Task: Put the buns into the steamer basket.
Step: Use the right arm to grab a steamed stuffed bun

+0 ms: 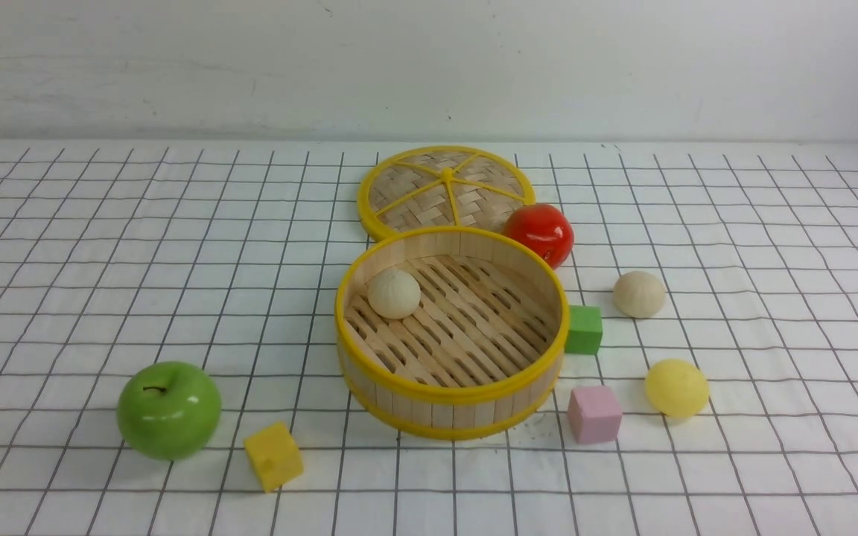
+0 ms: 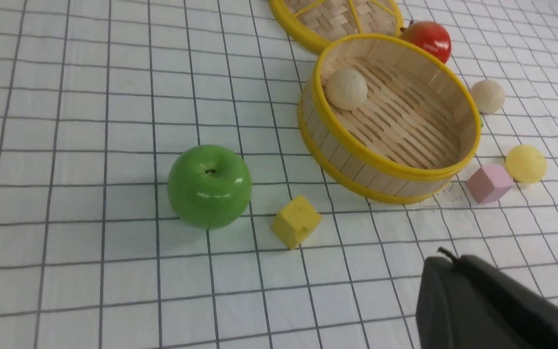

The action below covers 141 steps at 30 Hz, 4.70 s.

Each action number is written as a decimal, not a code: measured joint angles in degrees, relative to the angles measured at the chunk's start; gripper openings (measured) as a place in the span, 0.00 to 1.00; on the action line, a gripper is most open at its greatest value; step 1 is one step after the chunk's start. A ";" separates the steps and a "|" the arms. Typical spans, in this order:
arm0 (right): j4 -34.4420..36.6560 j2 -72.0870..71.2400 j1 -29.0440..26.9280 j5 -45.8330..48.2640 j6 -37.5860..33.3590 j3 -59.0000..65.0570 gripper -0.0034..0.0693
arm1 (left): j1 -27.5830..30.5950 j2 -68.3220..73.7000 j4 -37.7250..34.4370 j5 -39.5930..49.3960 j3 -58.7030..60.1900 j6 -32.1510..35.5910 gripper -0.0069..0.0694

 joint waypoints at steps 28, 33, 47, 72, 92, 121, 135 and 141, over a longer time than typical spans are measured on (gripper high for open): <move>0.00 0.00 0.00 -0.05 0.00 0.00 0.38 | 8.04 -28.25 8.22 -42.23 52.36 1.43 0.07; 0.00 0.00 0.00 -0.05 0.00 0.00 0.38 | 11.33 -28.25 4.26 -37.99 53.49 1.43 0.07; 0.00 0.00 0.00 -0.05 0.00 0.00 0.38 | 11.61 -28.25 3.74 -34.30 53.74 1.43 0.07; -1.07 0.00 0.00 -8.02 0.50 0.67 0.38 | 11.61 -28.25 3.74 -34.07 53.74 1.43 0.08; 0.62 15.48 0.00 -22.44 16.76 -34.06 0.38 | 11.61 -28.25 3.79 -34.07 53.74 1.43 0.10; 7.66 92.98 16.32 20.79 0.94 -69.30 0.38 | 11.61 -28.25 3.79 -34.07 53.74 1.43 0.14; 0.44 106.62 16.45 16.18 13.28 -72.55 0.38 | 11.61 -28.25 3.79 -34.07 53.74 1.43 0.14; 0.62 109.74 16.45 15.50 13.28 -72.66 0.36 | 11.61 -28.25 3.79 -34.07 53.74 1.43 0.15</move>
